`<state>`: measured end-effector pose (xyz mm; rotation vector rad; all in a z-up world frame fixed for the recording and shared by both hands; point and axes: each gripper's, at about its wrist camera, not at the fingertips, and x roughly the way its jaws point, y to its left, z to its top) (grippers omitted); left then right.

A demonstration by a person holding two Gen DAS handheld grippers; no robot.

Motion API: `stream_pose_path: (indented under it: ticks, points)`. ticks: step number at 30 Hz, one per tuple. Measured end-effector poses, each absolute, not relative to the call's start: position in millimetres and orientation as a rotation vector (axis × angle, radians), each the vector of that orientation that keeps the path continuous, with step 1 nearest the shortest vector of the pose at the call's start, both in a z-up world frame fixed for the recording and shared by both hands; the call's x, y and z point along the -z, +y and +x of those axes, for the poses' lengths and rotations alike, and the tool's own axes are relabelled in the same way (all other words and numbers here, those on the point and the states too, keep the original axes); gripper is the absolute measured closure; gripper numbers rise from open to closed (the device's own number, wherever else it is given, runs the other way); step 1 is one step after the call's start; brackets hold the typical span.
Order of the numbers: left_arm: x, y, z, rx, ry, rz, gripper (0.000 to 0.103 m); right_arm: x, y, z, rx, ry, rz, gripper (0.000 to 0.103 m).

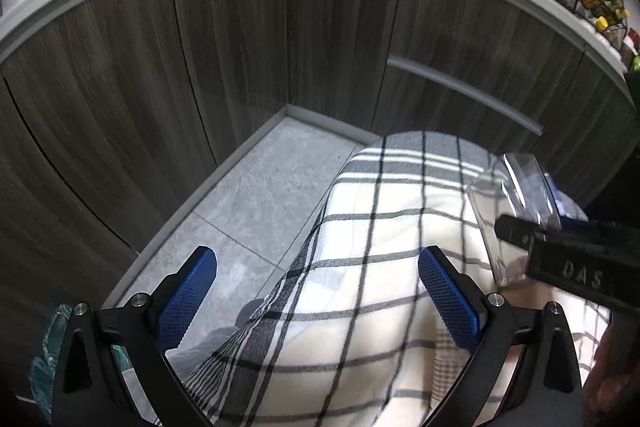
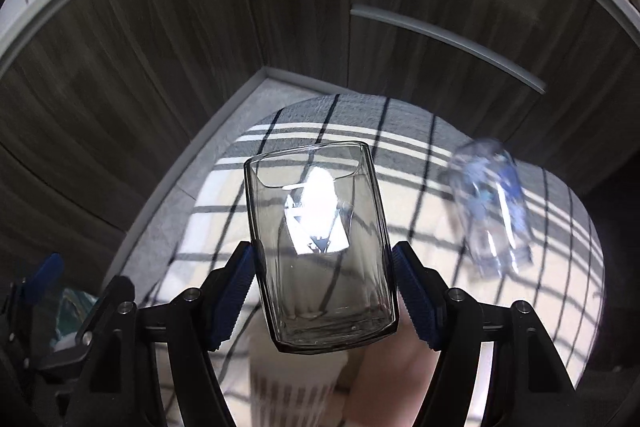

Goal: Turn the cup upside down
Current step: 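Lift the glass cup, set it down on the cloth, open the right gripper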

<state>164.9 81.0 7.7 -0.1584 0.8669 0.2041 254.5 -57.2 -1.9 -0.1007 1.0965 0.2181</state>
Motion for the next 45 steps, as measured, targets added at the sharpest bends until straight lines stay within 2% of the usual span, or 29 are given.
stream_pose_path:
  ticks: [11, 25, 33, 42, 45]
  points:
    - [-28.2, 63.8, 101.1, -0.135, 0.824, -0.102, 0.000, -20.1, -101.8, 160.2, -0.099, 1.069, 0.049, 0.034]
    - [11.4, 29.5, 38.7, -0.029, 0.868, -0.004, 0.000, 31.2, -145.1, 40.7, 0.073, 1.117, 0.138, 0.034]
    - [24.1, 22.1, 23.2, -0.009, 0.850, 0.040, 0.000, 71.2, -146.8, 15.1, 0.154, 1.146, 0.132, 0.033]
    - [31.2, 22.7, 22.6, -0.013, 0.853, 0.045, 0.000, 76.1, -140.7, 10.9, 0.179, 1.109, 0.084, 0.032]
    - [30.9, 22.8, 21.6, -0.016, 0.849, 0.049, 0.000, 72.7, -141.5, 8.3, 0.171, 1.086, 0.101, 0.020]
